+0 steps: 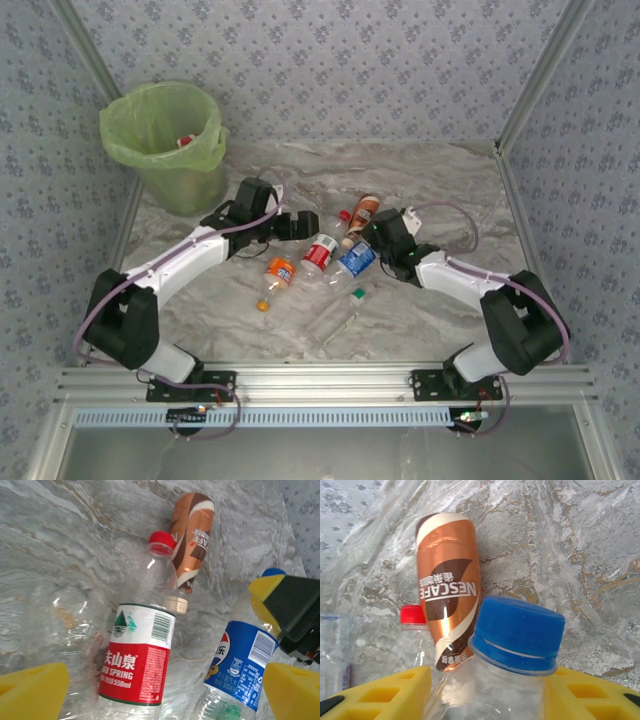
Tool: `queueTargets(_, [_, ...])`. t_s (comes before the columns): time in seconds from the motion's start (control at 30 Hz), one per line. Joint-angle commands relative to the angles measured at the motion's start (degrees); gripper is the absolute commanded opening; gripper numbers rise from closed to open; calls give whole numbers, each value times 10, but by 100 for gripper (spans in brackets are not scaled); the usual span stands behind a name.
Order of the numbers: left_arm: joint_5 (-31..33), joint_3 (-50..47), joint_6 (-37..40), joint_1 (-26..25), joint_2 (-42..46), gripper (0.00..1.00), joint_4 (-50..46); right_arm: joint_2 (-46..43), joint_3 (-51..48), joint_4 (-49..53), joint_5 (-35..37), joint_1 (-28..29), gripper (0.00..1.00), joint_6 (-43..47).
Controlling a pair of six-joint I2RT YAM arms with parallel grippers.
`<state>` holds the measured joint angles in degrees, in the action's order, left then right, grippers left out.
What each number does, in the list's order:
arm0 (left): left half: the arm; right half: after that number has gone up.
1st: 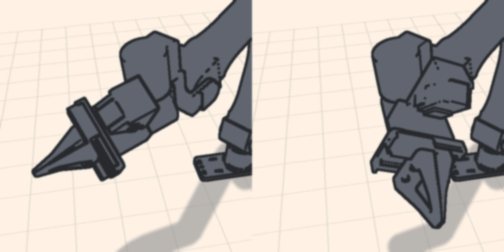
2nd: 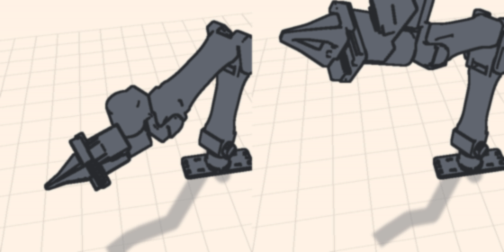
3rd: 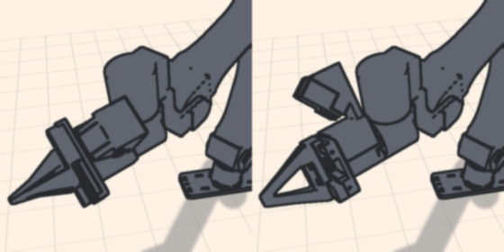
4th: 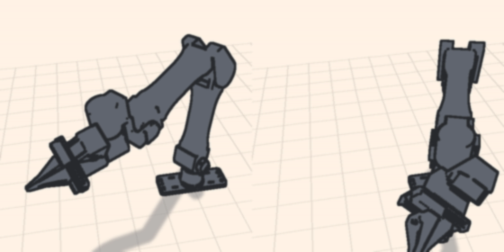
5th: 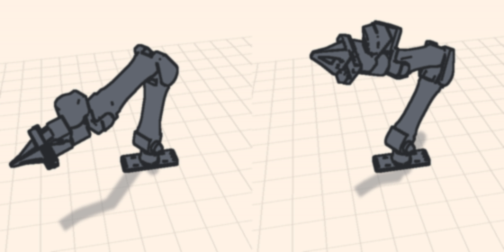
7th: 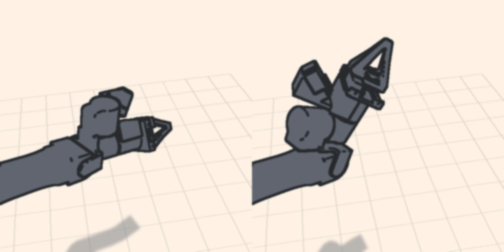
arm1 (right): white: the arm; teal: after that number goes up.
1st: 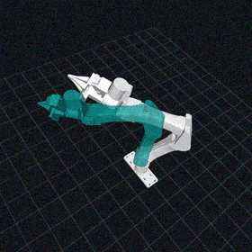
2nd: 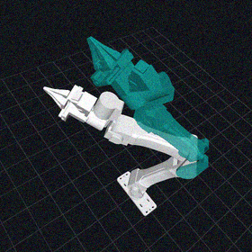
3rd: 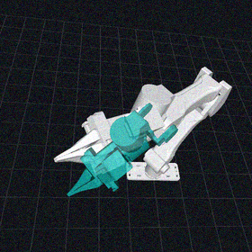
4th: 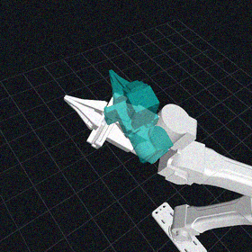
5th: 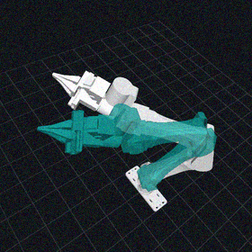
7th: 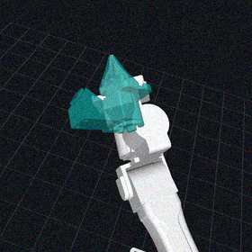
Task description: Put the plastic bottles in the bin
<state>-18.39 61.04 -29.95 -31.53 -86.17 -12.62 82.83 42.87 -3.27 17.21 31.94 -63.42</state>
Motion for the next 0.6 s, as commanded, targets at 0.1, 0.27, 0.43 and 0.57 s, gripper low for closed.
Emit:
queueTargets(0.1, [-36, 39, 49, -32, -24, 99, -11, -42, -10, -40, 16, 7, 42, 5])
queueTargets(0.27, [-85, 45, 67, -37, -42, 99, -1, -64, -11, -62, 8, 9, 41, 19])
queueTargets(0.43, [-126, 52, 79, -41, -57, 99, 5, -83, -10, -72, 0, 10, 41, 29])
queueTargets(0.57, [-141, 56, 83, -44, -68, 99, 12, -99, -8, -78, -7, 11, 40, 32])
